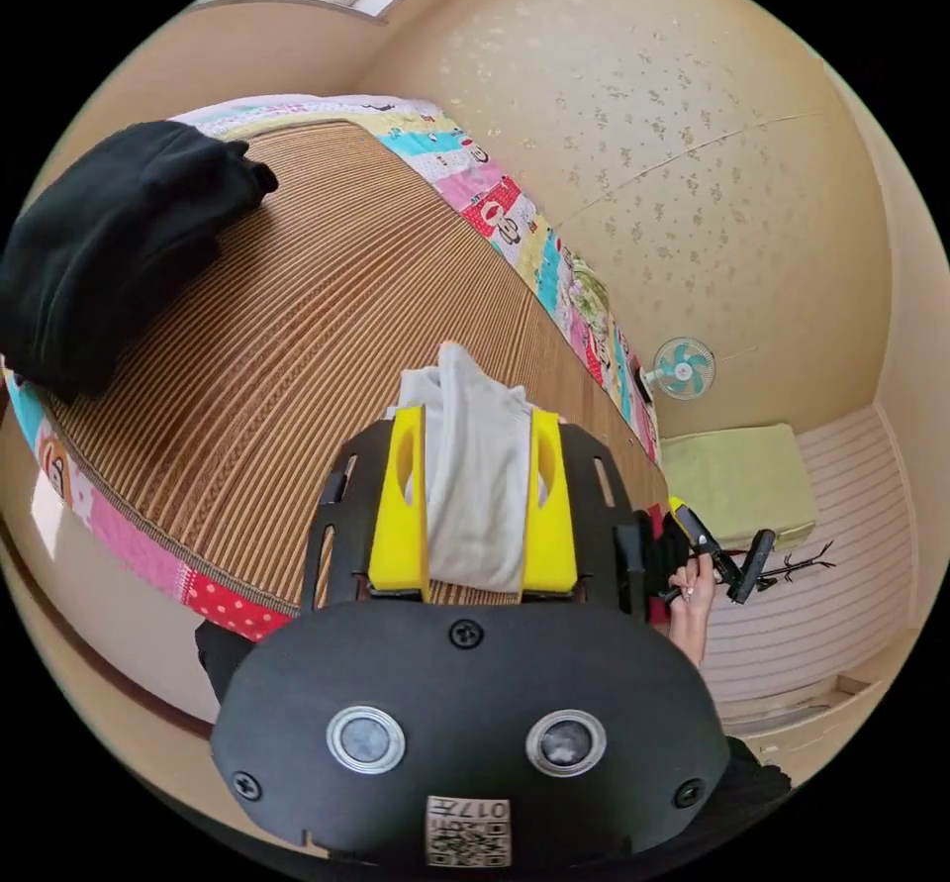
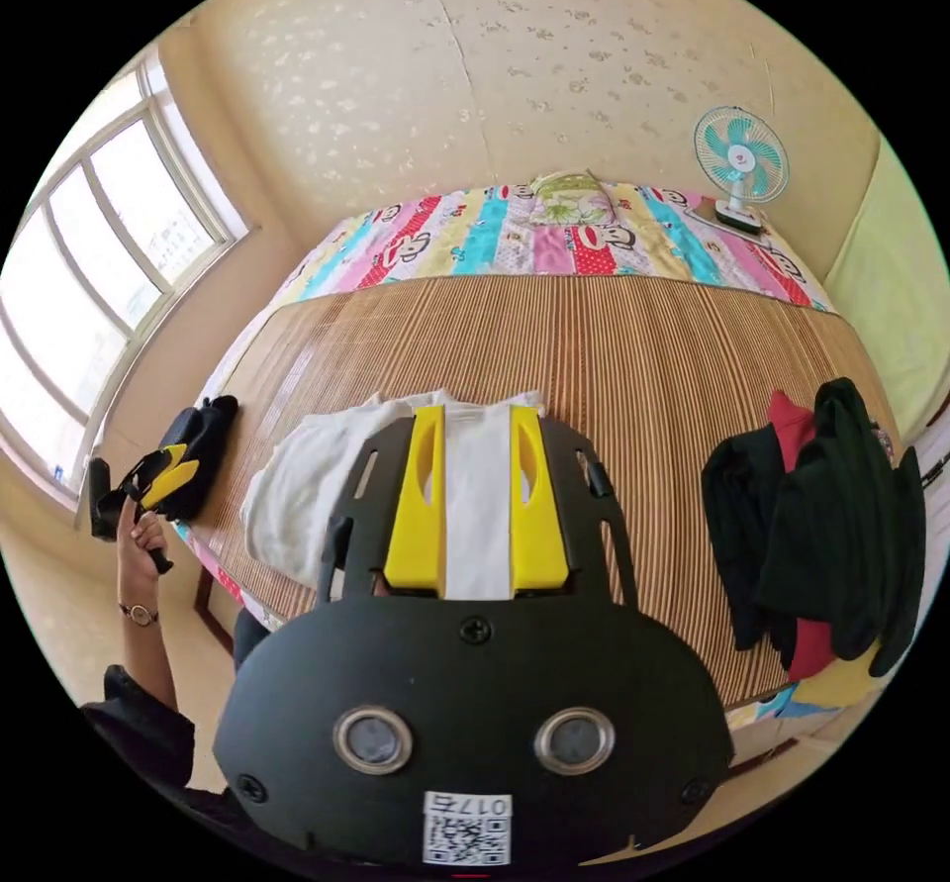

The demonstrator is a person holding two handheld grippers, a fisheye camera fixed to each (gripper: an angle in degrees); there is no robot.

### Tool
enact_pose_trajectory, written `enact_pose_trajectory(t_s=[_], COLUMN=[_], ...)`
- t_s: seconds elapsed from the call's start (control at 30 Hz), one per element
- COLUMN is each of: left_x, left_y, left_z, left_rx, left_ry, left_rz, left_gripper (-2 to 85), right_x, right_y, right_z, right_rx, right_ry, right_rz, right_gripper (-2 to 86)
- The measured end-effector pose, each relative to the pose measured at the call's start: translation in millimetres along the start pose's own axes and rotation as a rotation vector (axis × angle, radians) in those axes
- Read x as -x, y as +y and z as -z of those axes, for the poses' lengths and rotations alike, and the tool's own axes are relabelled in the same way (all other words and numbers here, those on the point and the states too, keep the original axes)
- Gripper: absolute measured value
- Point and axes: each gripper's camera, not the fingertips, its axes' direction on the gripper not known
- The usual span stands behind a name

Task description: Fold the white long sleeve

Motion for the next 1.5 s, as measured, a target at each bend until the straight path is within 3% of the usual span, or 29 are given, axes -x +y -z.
enact_pose_trajectory(t_s=[0.13, 0.27, 0.4, 0.53, 0.67, 0.8, 0.9, 1.03, 1.1, 1.27, 1.4, 1.5], left_x=[51, 81, 65, -76, -234, -288, -264, -175, -138, -89, -98, -121], left_y=[80, 123, 99, 68, 122, 197, 219, 196, 184, 188, 201, 220], left_z=[-31, -68, -82, -73, -119, -160, -155, -137, -149, -240, -223, -169], left_rx=[0.068, 0.096, 0.075, -0.019, 0.15, 0.369, 0.312, 0.084, 0.128, 0.552, 0.598, 0.614], left_ry=[-0.085, 0.109, 0.163, 0.211, 0.244, 0.312, 0.383, 0.129, 0.105, 0.357, 0.448, 0.47], left_rz=[0.131, 0.277, 0.308, -0.096, -0.591, -0.859, -0.795, -0.364, -0.197, 0.06, 0.014, -0.151], left_gripper=[17.4, 12.4, 5.4, 4.9, 5.8, 8.9, 9.7, 14.5, 17.1, 12.6, 6.9, 6.5], right_x=[0, -34, -61, -66, -95, -173, -230, -283, -304, -321, -314, -300], right_y=[65, 129, 108, 109, 115, 142, 165, 182, 189, 208, 215, 209], right_z=[-47, -123, -124, -127, -107, -62, -38, -23, -24, -46, -86, -106], right_rx=[0.009, 0.084, 0.133, 0.105, 0.067, -0.017, -0.044, -0.046, -0.03, -0.007, 0.079, 0.074], right_ry=[0.041, 0.092, 0.028, 0.067, 0.059, 0.019, -0.052, -0.2, -0.333, -0.714, -0.939, -1.11], right_rz=[0.027, 0.018, -0.057, 0.001, -0.085, -0.332, -0.424, -0.478, -0.514, -0.63, -0.724, -0.732], right_gripper=[8.4, 7.2, 5.8, 4.4, 3.6, 6.7, 9.8, 12.6, 14.7, 20.9, 24.7, 22.9])
